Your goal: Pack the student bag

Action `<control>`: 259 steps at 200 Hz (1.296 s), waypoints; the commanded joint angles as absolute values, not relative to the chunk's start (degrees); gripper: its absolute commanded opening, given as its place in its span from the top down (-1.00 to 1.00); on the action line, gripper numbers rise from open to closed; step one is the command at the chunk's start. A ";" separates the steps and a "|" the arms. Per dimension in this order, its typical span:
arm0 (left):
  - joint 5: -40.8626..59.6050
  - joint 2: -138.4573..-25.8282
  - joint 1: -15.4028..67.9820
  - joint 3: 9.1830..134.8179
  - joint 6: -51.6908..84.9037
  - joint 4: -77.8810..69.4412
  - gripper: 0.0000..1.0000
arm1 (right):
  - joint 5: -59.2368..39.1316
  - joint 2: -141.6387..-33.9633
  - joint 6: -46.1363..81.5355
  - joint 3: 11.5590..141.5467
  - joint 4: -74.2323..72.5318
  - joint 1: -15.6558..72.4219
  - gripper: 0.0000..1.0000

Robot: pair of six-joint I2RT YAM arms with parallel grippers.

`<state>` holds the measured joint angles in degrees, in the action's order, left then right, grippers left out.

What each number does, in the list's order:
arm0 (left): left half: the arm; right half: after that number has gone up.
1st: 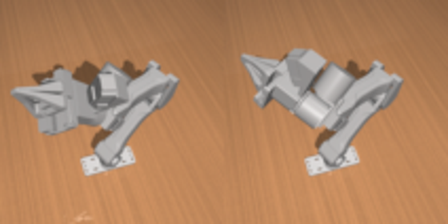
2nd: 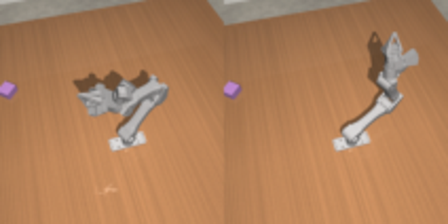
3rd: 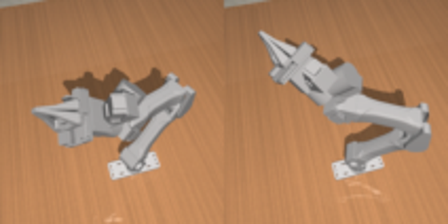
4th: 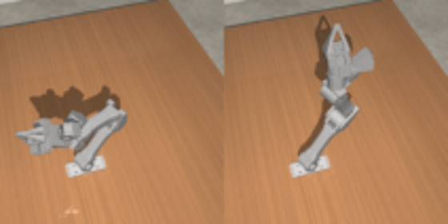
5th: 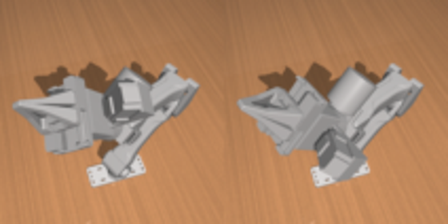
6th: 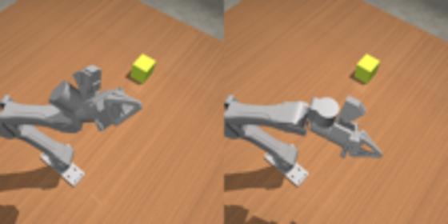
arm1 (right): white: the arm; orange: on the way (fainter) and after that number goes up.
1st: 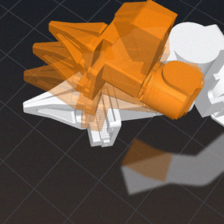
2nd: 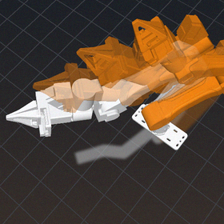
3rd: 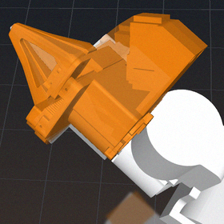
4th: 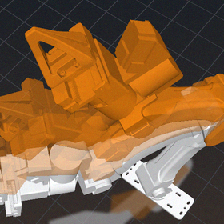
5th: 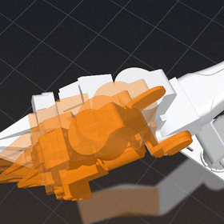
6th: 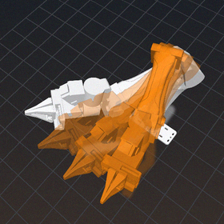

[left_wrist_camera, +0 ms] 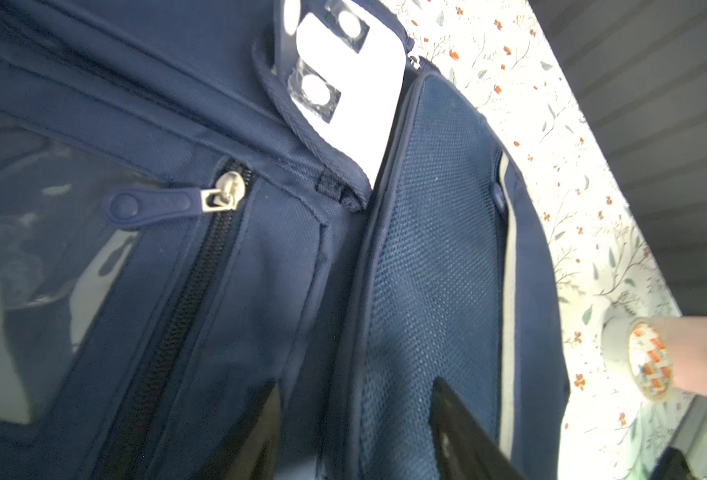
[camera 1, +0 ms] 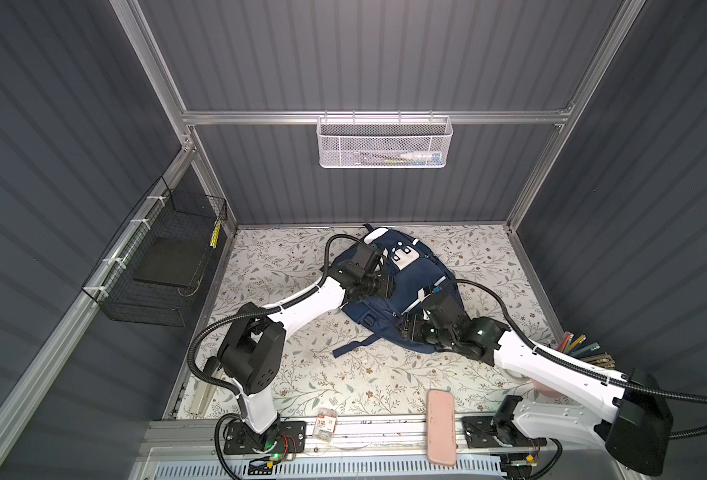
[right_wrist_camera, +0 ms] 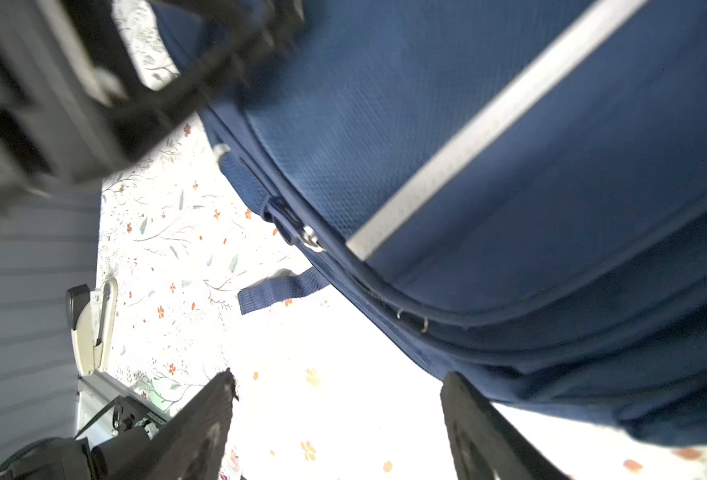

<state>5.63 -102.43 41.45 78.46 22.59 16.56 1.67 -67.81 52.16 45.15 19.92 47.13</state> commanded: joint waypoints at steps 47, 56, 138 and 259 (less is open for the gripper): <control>12.40 -102.91 41.66 76.58 28.86 12.42 0.75 | 11.21 -73.26 61.85 43.43 7.09 48.31 -0.57; 13.27 -102.35 41.66 75.53 30.21 11.47 0.84 | 11.82 -73.39 61.92 43.33 6.24 47.87 -0.54; 20.45 -94.72 42.01 66.27 41.63 2.56 1.00 | 15.61 -74.43 62.12 42.24 7.70 44.36 -0.11; 17.03 -96.81 43.55 61.48 48.07 -7.29 1.00 | 14.76 -71.54 60.39 42.43 12.69 46.83 -0.50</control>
